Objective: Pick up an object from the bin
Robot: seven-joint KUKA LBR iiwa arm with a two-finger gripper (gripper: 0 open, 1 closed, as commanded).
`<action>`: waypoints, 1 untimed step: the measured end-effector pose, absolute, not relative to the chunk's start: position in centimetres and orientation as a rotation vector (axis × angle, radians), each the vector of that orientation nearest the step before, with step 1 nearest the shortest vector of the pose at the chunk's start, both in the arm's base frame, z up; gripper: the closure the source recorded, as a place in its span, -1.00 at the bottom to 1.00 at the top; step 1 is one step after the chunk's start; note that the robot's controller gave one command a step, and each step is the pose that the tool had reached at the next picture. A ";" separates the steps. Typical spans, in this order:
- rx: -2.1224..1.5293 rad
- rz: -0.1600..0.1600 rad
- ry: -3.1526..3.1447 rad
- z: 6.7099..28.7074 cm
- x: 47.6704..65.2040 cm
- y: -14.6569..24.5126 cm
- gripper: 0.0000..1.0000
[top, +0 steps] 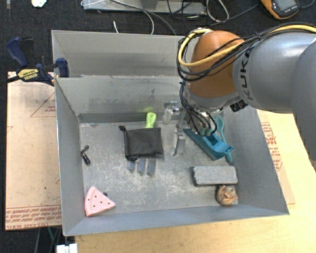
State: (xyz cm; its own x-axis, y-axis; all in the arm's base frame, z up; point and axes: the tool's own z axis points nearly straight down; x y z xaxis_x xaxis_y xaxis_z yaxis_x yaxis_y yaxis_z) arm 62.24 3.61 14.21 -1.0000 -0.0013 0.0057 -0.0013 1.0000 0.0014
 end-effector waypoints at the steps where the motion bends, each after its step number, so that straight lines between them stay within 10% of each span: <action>1: 0.001 -0.002 -3.143 14.7 62.4 3.6 -1.00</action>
Offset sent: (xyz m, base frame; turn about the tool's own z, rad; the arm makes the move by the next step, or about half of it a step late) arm -0.0267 0.0524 -0.0545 -0.0124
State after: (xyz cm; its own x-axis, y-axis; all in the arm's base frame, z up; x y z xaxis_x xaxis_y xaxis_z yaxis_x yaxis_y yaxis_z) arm 62.38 3.64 14.67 -1.0000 -0.0004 -0.0016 -0.0004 1.0000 0.0015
